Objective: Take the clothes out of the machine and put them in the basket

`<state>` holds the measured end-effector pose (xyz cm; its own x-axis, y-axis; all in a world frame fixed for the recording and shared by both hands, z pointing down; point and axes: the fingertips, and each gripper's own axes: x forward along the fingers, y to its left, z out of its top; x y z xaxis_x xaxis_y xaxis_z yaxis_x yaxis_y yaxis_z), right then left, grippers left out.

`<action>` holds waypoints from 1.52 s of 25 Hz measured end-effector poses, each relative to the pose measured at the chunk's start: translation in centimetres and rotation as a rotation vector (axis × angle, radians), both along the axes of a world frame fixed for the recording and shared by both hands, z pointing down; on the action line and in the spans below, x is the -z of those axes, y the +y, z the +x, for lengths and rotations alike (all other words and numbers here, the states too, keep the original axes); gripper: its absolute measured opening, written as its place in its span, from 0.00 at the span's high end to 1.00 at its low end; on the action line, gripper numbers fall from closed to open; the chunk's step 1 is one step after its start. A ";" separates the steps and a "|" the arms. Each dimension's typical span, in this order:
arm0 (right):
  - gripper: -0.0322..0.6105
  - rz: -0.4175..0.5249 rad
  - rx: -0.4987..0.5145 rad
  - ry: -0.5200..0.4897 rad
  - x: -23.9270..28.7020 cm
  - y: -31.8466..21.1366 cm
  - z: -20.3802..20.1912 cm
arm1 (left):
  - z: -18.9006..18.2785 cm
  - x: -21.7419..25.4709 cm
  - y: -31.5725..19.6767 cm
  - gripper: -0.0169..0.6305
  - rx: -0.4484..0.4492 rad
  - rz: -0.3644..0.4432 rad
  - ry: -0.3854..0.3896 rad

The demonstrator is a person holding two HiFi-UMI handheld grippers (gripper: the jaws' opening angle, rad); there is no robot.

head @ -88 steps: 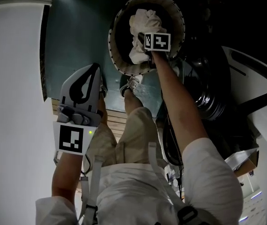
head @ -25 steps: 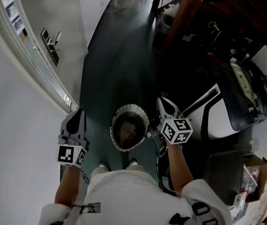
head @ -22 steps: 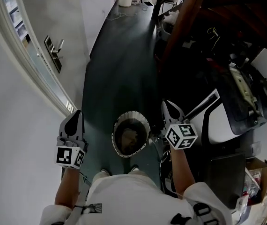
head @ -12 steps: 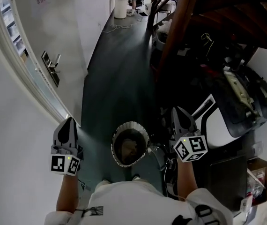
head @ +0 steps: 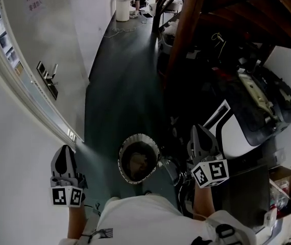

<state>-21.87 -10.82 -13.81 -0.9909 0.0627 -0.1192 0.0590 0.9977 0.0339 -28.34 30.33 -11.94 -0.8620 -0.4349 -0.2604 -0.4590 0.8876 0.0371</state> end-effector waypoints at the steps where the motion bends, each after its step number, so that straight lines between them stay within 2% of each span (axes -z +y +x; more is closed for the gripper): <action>1: 0.93 0.001 -0.005 0.001 -0.2 -0.2 -0.1 | -0.1 -0.3 0.0 0.95 0.001 -0.007 0.006; 29: 0.93 -0.051 0.013 0.027 -1.4 3.3 -2.4 | -0.8 0.1 2.2 0.95 -0.017 -0.035 -0.002; 38: 0.93 -0.012 -0.001 0.063 -1.9 3.9 -2.4 | -1.2 -0.4 1.8 0.95 -0.039 -0.034 0.014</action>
